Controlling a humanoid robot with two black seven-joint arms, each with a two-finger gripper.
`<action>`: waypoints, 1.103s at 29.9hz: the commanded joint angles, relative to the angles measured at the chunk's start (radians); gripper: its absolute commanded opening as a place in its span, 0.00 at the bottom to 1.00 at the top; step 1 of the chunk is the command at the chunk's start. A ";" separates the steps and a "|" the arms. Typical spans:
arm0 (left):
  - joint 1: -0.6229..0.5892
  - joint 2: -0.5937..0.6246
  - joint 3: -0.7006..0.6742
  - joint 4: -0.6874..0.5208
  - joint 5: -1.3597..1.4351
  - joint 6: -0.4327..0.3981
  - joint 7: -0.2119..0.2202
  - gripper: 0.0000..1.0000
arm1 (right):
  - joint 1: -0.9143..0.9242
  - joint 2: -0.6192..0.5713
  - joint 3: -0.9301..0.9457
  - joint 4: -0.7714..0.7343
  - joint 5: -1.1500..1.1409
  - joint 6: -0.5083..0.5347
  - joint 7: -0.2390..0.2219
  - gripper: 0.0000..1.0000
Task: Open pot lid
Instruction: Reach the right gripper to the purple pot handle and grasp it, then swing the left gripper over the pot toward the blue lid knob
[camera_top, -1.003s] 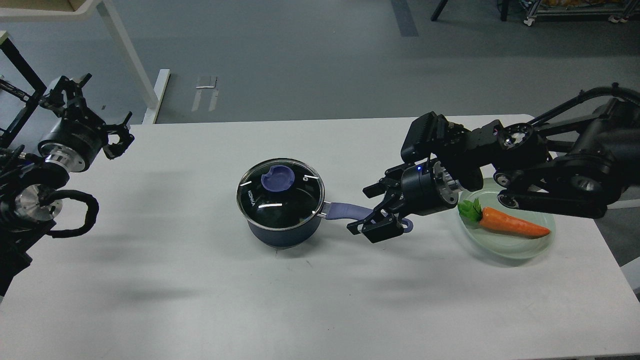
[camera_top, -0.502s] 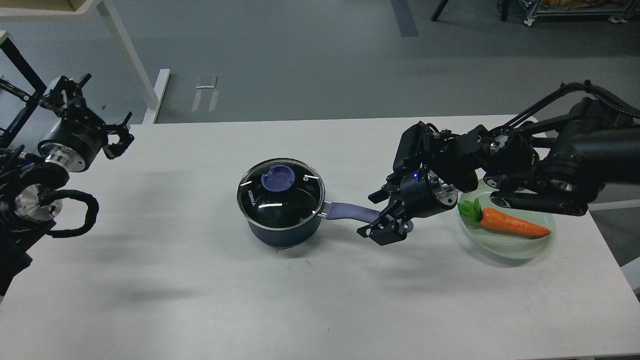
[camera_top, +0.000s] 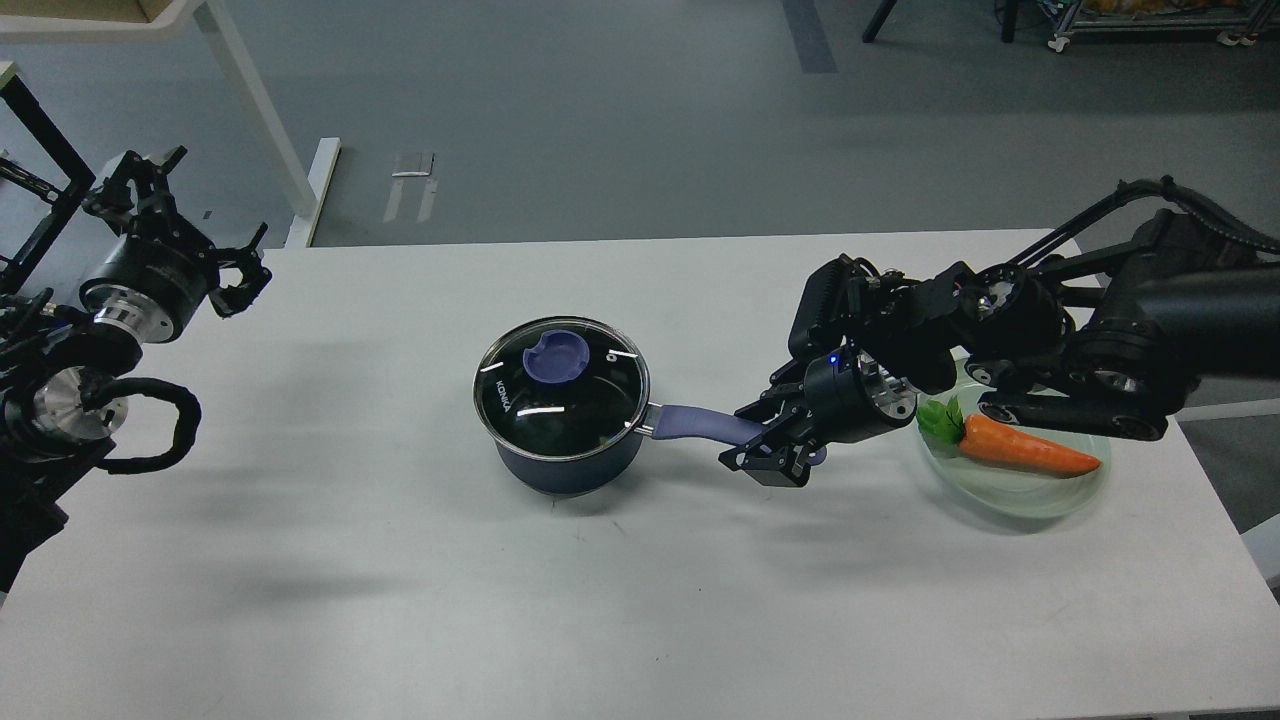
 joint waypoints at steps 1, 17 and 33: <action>-0.002 0.001 -0.001 -0.002 0.020 0.000 0.000 1.00 | 0.001 0.000 0.000 -0.001 0.000 0.000 -0.002 0.43; -0.123 0.016 -0.001 -0.175 0.527 0.009 -0.007 0.99 | 0.001 -0.005 0.000 -0.007 0.000 -0.001 -0.004 0.23; -0.192 -0.141 0.040 -0.491 1.825 0.064 -0.004 0.99 | 0.010 -0.008 0.004 -0.019 0.003 -0.001 -0.002 0.23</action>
